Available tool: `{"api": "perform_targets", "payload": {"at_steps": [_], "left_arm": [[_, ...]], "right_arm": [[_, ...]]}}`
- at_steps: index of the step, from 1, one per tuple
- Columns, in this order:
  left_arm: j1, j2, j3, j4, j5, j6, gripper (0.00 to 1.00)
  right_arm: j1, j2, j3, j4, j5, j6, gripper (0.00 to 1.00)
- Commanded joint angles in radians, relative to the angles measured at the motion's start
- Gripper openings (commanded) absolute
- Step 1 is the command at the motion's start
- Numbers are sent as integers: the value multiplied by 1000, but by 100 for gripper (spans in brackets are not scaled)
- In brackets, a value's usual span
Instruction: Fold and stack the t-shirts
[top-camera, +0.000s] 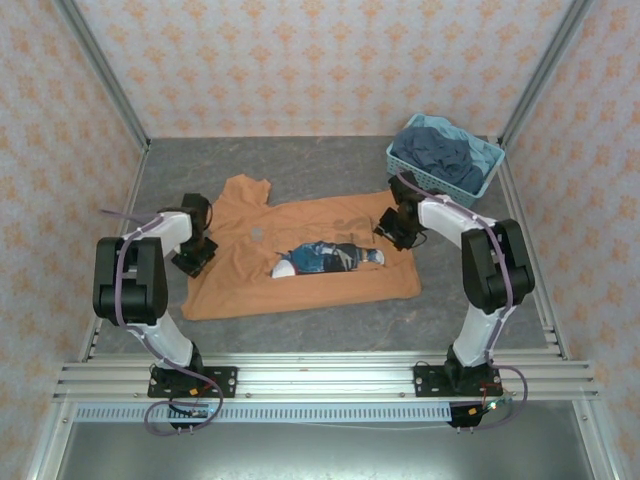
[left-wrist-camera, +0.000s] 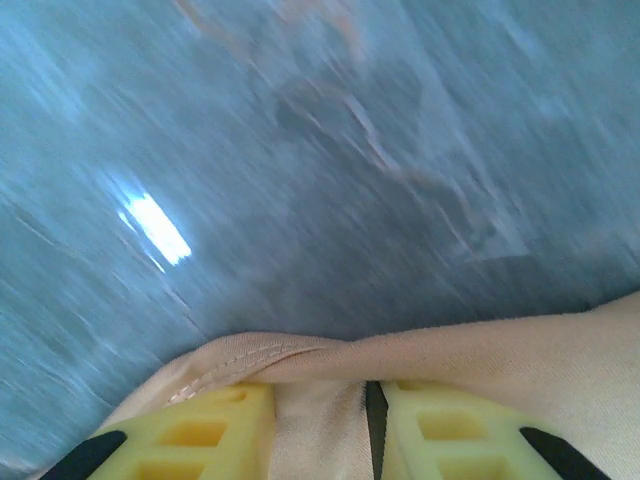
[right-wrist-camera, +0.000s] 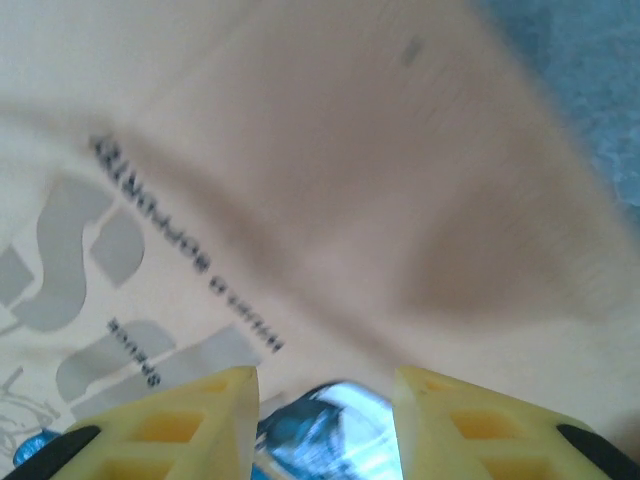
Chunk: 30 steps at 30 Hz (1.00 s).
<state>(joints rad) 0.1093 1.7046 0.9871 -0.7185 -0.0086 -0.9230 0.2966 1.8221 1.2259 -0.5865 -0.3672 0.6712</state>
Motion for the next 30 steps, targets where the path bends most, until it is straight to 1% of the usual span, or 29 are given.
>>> {"api": "perform_targets", "payload": {"at_steps": [1,4,6,8,10,12,14,17,20,26,30], "left_arm": [[66,8,10,-72,-87,62,31],[105,-1,27,-61,-66,89,34],[105,-12,57,-67,-52,103,39],[98,-40,88,-76,-36,105,46],[78,-80,121,-88,-38,108,49],[58,-109,152,-89,-18,106,49],[28,-120,172,-74,23,98,47],[-23,-104,194,-81,73,73,44],[-69,-83,171,-63,108,54,42],[-128,-23,103,-25,140,49,40],[-169,14,58,-8,133,55,40]], "right_arm": [[15,12,53,-22,1,-9,40],[17,29,75,-27,2,-5,41],[17,43,88,-32,6,-5,41],[19,54,105,-37,13,-5,41],[23,61,118,-37,26,-7,41],[27,70,133,-28,38,-7,41],[32,89,152,-23,44,-7,40],[40,121,169,-31,46,8,39],[46,135,154,-23,43,37,38],[50,109,44,-20,87,108,38],[51,90,-49,-27,121,136,38]]}}
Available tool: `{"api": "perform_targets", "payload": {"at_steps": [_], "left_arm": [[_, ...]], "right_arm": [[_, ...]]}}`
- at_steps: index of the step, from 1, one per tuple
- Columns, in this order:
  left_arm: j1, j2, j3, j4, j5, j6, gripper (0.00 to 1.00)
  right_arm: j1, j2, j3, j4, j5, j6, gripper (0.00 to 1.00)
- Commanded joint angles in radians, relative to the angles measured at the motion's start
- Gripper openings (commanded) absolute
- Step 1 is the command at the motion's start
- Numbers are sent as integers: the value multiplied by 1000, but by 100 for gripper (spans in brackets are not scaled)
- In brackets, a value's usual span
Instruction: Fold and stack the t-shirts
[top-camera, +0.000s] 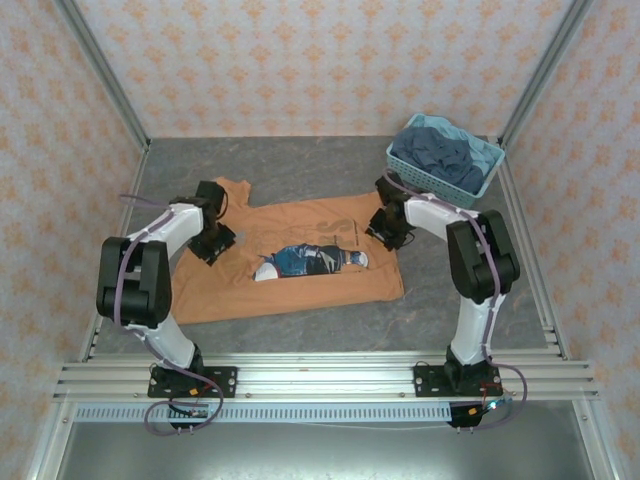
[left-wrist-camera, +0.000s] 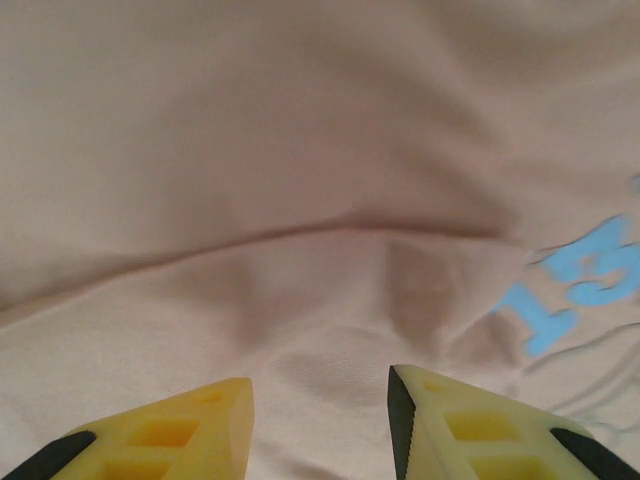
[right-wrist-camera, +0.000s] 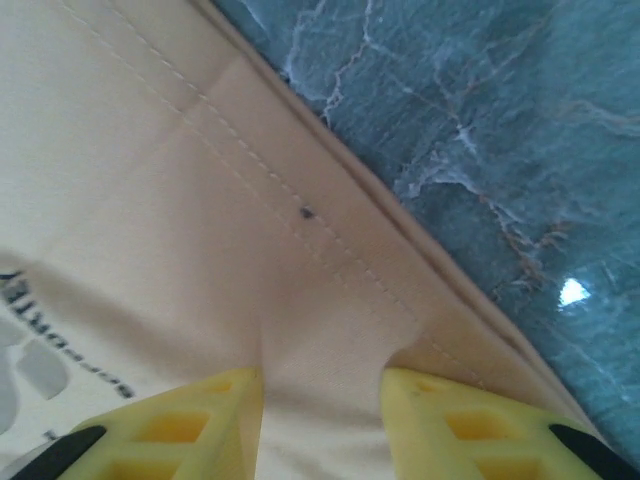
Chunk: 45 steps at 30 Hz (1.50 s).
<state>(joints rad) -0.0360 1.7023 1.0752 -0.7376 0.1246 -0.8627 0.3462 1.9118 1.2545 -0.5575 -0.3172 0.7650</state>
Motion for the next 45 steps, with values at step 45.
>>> {"api": "perform_targets", "payload": {"at_steps": [45], "left_arm": [[40,761,1088,-65,-112,375,55]], "right_arm": [[-55,22,349,-178,91,-247,51]]}}
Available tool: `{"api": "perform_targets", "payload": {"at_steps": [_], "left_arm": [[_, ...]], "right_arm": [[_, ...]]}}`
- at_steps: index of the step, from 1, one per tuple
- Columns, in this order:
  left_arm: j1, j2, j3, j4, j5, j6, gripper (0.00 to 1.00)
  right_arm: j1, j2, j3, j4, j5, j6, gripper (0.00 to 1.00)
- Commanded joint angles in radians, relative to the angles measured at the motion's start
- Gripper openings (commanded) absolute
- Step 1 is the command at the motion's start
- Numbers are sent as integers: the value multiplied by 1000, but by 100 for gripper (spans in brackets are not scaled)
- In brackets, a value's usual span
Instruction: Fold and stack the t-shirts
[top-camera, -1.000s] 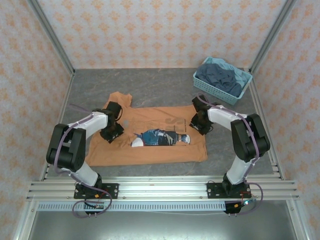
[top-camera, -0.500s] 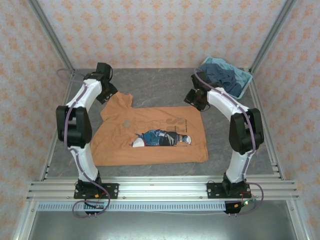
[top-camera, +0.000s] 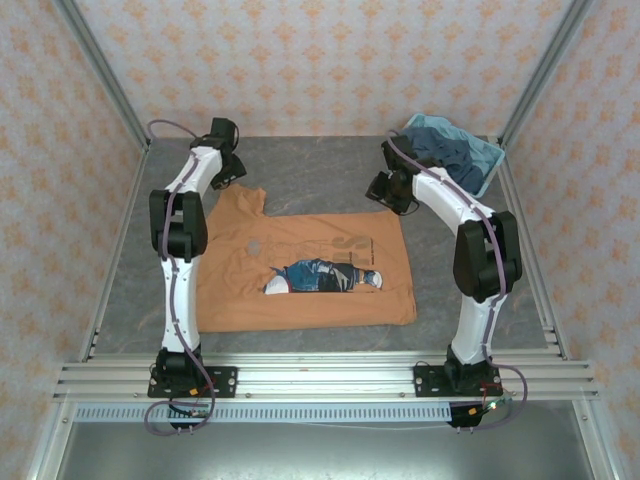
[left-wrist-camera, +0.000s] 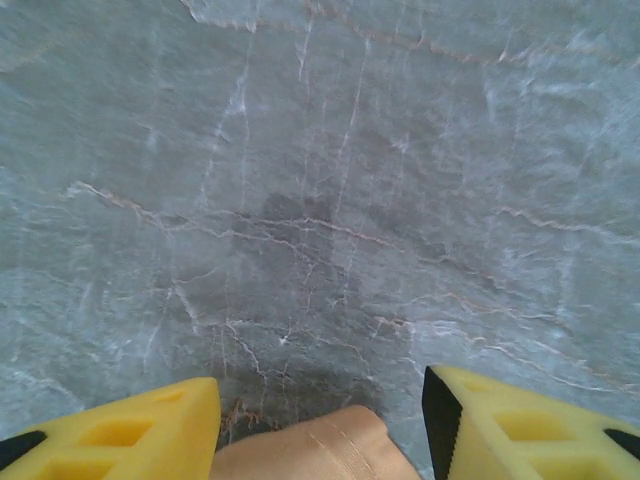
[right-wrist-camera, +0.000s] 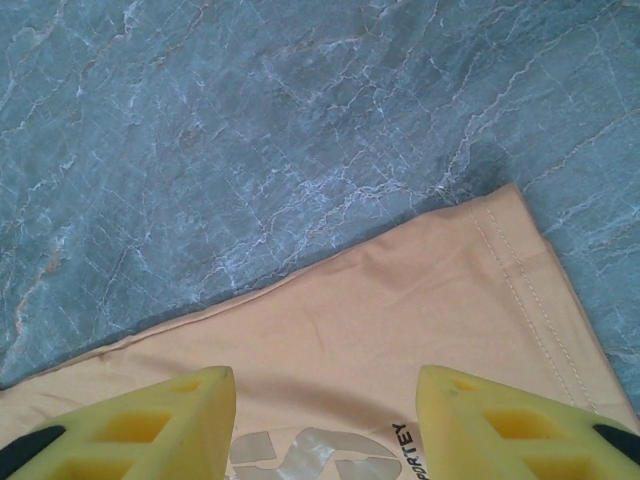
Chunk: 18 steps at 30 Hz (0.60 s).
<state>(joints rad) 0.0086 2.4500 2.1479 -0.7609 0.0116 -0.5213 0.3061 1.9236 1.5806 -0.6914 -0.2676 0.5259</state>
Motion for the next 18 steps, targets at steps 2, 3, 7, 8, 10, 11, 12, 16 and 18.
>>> {"api": "perform_targets", "payload": {"at_steps": [2,3,7,8,10,11,12,16,18], "left_arm": [[-19,21,14,-74,-16,40,53],[-25,23,4,-90,-27,37,53],[-37,-5,-95,-55,-28,21,47],[-38,-9,-110,-50,-25,17,44],[-39,-9,-120,-46,-10,14,31],[-40,-10,-118,-46,-6,14,25],[-42,-13,-118,-45,-4,17,20],[-47,-49,-126,-37,-1,25,3],[-48,-72,-134,-31,2,29,0]], "right_arm": [[-27,15,22,-64,86,8,51],[-33,20,21,-67,103,17,52],[-47,62,35,-68,156,41,52],[-47,79,43,-77,169,48,52],[-48,113,56,-83,194,69,52],[-47,126,58,-82,204,79,52],[-47,140,60,-79,217,88,52],[-48,192,76,-51,245,87,49],[-48,220,100,-67,261,79,48]]}}
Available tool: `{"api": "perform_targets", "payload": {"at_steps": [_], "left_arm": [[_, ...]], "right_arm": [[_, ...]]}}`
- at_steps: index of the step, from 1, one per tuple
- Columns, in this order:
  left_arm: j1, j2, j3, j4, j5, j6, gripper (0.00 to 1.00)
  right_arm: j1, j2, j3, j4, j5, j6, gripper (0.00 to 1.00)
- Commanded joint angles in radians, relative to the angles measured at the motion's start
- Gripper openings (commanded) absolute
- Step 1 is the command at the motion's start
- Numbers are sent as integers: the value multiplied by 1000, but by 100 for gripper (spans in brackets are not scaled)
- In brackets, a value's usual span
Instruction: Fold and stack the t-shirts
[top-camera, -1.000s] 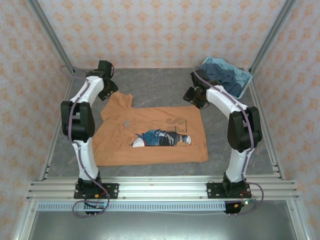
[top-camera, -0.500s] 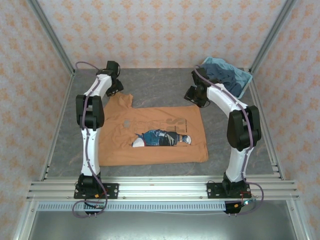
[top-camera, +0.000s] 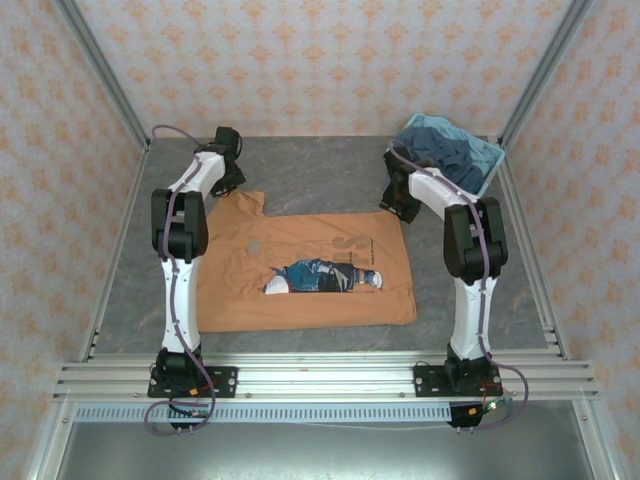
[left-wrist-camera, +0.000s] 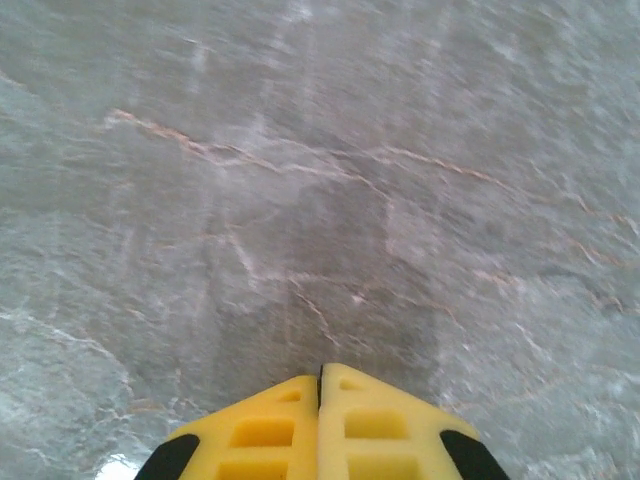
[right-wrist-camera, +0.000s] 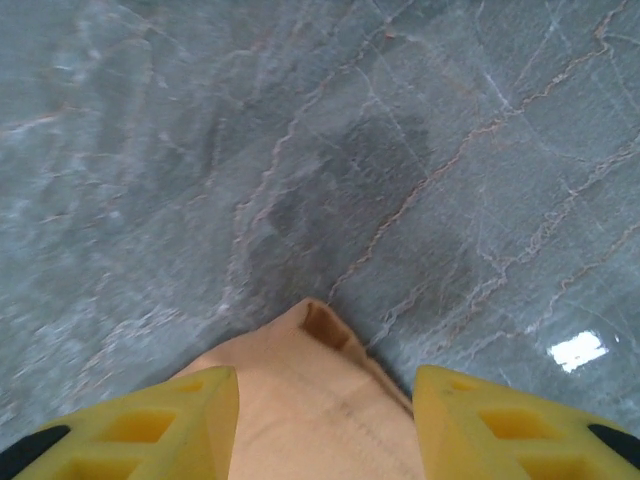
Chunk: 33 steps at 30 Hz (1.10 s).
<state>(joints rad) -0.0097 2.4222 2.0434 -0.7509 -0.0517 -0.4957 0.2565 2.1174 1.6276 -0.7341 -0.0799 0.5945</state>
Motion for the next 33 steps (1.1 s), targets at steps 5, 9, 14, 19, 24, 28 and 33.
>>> {"api": "perform_targets", "payload": {"at_steps": [5,9,14,19,24,28,33], "left_arm": [[-32,-112,-50,-25,82,12,0],[-32,-152,-62,-20,97,18,0],[-33,-202,-90,-15,95,19,0],[-35,-272,-137,-6,75,29,0],[-39,-355,-197,2,52,43,0],[-42,-427,-256,8,57,43,0],[-51,-551,-344,45,112,30,0]], "right_arm": [[-1,62,61,-2,65,-11,40],[1,72,56,15,38,-16,27],[2,44,31,23,40,-29,11],[3,-12,5,27,54,-48,0],[3,-68,-18,30,41,-56,0],[9,-112,-49,30,33,-60,0],[12,-175,-108,40,22,-68,0]]}}
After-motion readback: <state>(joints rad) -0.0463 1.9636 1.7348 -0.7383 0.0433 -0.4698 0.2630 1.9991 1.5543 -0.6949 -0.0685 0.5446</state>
